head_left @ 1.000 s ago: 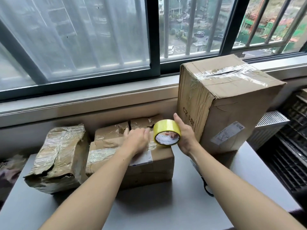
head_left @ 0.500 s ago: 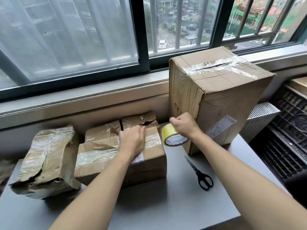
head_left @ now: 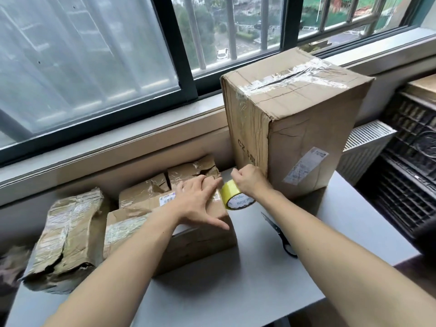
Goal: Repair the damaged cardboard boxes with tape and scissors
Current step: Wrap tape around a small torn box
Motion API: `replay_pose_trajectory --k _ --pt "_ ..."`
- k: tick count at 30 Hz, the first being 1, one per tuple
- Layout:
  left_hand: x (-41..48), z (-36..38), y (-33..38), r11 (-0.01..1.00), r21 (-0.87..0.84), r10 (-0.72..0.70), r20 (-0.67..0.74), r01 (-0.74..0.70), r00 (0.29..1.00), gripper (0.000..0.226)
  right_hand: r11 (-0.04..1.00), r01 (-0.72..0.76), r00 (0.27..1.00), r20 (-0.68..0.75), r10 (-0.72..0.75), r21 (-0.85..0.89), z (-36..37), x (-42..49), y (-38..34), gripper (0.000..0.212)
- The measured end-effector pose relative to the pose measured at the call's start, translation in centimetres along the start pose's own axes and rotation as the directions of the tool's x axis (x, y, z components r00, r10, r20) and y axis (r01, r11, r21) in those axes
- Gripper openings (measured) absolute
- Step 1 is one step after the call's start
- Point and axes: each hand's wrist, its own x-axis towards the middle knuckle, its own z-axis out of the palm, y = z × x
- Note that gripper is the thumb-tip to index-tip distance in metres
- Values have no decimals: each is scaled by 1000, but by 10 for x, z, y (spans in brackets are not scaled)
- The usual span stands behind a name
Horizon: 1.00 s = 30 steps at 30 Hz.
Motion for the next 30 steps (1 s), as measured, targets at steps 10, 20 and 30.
replay_pose_trajectory --k 10,20,30 --pt "-50 -61 -20 915 -388 22 -233 -114 972 95 719 -142 987 47 151 680 -43 -4 -62 34" --pt "-132 -51 -99 750 -655 -73 -228 -98 971 103 513 -138 945 267 -188 847 -1 -27 -165 28" --pt "-136 -48 -121 368 -927 -626 -196 65 755 36 610 -146 928 322 -188 779 78 -51 -209 49"
